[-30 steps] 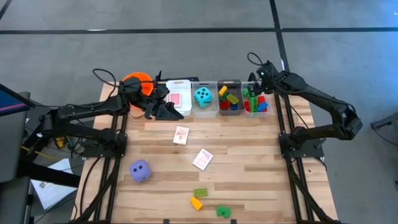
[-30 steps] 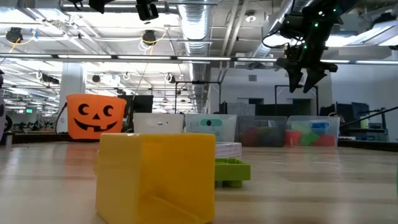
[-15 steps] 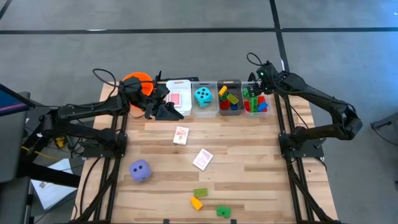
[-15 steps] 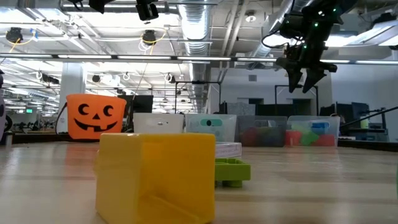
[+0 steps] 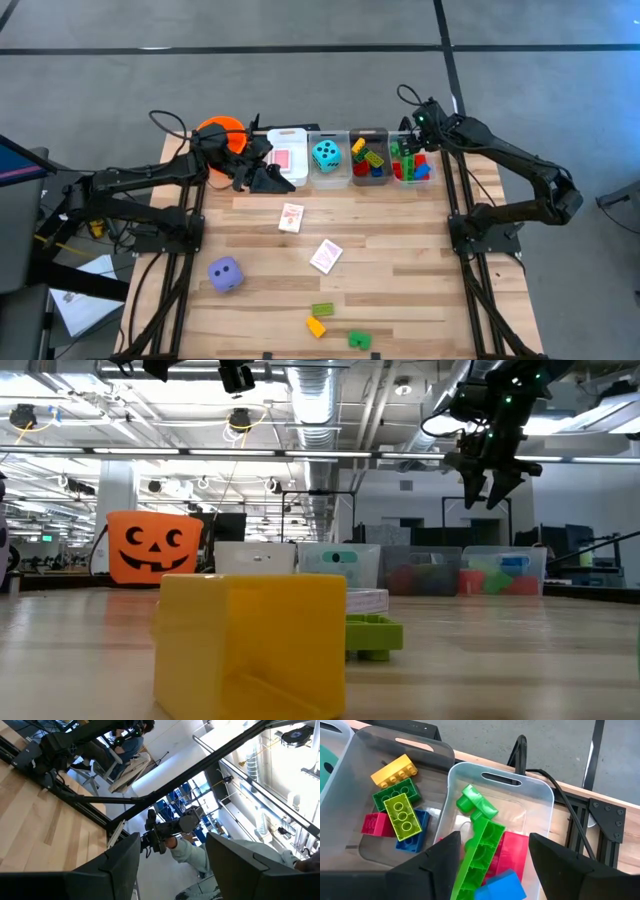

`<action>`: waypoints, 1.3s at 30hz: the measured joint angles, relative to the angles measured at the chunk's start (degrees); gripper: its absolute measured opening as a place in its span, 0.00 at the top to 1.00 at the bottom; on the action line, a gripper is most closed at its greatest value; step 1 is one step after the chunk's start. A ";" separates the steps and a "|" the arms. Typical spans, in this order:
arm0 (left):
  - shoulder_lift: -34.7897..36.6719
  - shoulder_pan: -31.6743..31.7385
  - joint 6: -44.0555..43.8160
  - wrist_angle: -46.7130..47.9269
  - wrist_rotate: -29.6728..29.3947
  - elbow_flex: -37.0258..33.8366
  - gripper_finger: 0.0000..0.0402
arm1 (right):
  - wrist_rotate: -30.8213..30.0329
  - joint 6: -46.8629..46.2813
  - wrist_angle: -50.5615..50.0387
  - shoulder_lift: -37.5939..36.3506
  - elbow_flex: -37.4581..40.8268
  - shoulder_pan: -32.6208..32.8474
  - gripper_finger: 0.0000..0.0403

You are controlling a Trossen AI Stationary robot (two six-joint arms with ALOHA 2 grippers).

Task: Pick & Place Toys
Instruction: Put the small green game piece into the black bin

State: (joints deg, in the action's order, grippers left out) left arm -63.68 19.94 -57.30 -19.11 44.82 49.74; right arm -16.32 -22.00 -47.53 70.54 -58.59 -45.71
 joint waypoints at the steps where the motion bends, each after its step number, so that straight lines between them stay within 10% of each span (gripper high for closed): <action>1: 0.00 -0.01 0.00 0.00 0.02 0.00 0.46 | 0.00 -0.02 0.00 0.00 0.00 0.00 0.43; 17: -0.02 0.00 -0.05 -0.95 -1.82 0.00 0.46 | 3.05 -0.35 0.00 -0.39 0.00 9.08 0.43; 29: -0.02 -0.02 -0.01 -2.89 -12.27 0.02 0.46 | 17.39 -1.73 12.29 -2.13 -0.04 32.77 0.43; 39: -0.02 -0.55 -3.11 -3.04 -17.57 0.02 0.46 | 11.97 -16.66 24.15 1.09 -0.09 52.07 0.43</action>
State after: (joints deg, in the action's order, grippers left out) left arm -63.70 19.40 -60.41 -22.16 27.25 49.76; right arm -4.34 -38.66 -23.38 71.63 -58.68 6.36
